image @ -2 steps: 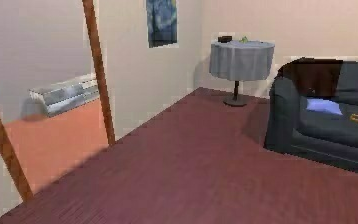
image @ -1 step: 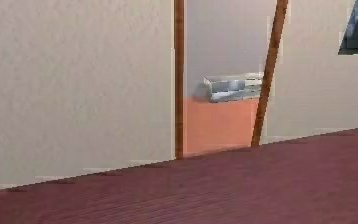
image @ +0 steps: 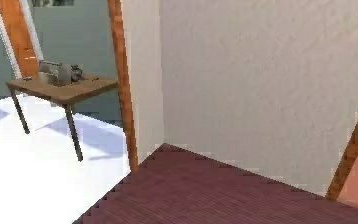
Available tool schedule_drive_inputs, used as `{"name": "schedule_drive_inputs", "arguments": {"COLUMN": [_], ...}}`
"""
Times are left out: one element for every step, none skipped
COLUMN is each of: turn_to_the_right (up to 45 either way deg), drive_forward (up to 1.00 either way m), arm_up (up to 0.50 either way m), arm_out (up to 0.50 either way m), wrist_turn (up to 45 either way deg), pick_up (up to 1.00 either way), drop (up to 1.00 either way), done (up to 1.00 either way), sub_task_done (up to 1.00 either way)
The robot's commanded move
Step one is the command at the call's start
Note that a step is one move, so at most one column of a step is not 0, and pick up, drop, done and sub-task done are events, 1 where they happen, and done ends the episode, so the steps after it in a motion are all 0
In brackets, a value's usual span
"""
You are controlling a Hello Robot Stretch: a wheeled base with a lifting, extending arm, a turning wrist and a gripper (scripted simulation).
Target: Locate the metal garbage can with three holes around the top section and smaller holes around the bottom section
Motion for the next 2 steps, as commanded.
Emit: {"name": "schedule_drive_inputs", "arguments": {"turn_to_the_right": [-45.0,-6.0], "drive_forward": [0.0,0.0], "arm_up": [0.0,0.0], "arm_out": [0.0,0.0], "wrist_turn": [0.0,0.0], "pick_up": [0.0,0.0], "drop": [0.0,0.0], "done": [0.0,0.0], "sub_task_done": [0.0,0.0]}}
